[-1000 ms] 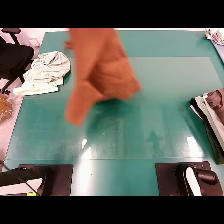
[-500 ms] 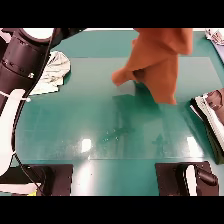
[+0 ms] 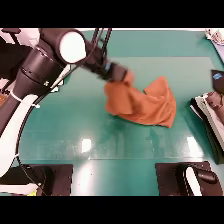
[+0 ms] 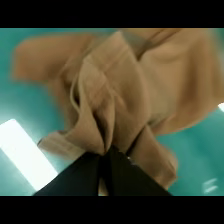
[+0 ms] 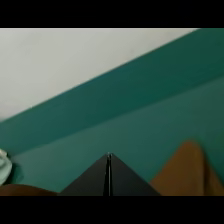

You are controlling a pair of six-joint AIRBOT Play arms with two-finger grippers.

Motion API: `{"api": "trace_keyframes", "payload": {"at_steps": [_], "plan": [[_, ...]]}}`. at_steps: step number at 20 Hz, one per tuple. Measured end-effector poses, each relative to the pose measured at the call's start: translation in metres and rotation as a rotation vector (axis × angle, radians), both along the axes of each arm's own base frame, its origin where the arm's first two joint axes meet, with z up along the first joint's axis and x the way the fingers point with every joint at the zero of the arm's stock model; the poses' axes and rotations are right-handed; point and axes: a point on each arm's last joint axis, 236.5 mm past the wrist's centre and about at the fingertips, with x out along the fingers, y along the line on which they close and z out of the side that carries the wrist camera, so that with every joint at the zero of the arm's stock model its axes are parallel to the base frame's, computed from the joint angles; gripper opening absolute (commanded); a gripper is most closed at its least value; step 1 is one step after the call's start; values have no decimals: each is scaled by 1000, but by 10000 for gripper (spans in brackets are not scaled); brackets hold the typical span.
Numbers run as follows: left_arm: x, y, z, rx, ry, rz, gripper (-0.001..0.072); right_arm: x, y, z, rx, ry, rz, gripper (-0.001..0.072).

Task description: Fold the shirts.

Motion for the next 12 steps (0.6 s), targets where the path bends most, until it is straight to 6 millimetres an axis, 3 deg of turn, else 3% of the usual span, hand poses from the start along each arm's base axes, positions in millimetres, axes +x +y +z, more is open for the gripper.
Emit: {"api": "trace_keyframes", "payload": {"at_steps": [2,5,9,12], "plan": [[-3,43,-28,215,40,25,29,5,14,-27,-6,96,68,22],[-13,83,-57,417,107,37,30,9,32,-63,3,226,154,22],[-24,114,-94,580,190,48,30,6,45,-107,9,392,237,23],[-22,133,-118,622,227,101,31,0,47,-133,-10,494,274,23]]}}
